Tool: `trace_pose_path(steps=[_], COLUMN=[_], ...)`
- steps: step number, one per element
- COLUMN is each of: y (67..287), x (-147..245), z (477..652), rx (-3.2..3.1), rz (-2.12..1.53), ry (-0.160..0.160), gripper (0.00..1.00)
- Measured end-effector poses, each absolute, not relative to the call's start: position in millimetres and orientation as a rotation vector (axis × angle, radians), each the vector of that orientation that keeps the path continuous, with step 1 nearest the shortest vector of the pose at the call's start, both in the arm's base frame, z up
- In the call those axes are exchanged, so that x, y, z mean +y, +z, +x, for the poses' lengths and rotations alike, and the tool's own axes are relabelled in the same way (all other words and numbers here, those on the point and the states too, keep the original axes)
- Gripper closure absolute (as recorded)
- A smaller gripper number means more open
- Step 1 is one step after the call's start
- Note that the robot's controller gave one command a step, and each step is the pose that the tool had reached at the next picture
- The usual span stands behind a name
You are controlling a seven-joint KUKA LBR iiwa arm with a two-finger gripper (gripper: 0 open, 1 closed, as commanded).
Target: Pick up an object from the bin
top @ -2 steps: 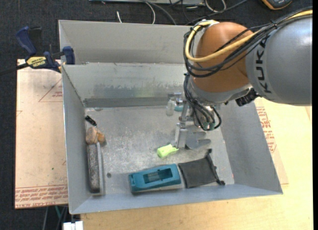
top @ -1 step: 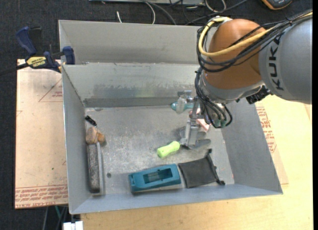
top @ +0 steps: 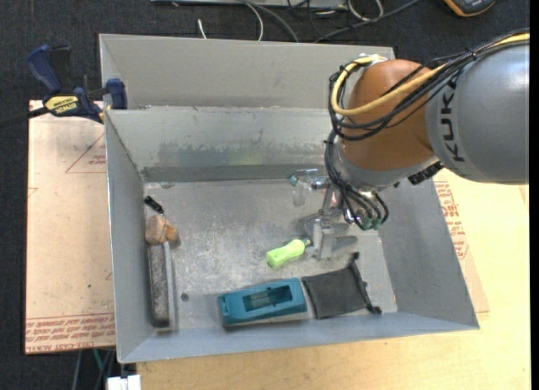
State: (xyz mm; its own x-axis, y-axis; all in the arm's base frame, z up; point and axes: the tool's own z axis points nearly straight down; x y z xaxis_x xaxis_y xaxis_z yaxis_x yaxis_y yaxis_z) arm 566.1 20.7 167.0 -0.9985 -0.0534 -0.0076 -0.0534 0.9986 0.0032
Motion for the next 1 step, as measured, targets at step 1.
trace_pose_path(steps=[1], y=[112.8], x=[-22.9], z=[559.5], rx=[3.130], rz=[-0.176], ry=[0.005], gripper=[0.00])
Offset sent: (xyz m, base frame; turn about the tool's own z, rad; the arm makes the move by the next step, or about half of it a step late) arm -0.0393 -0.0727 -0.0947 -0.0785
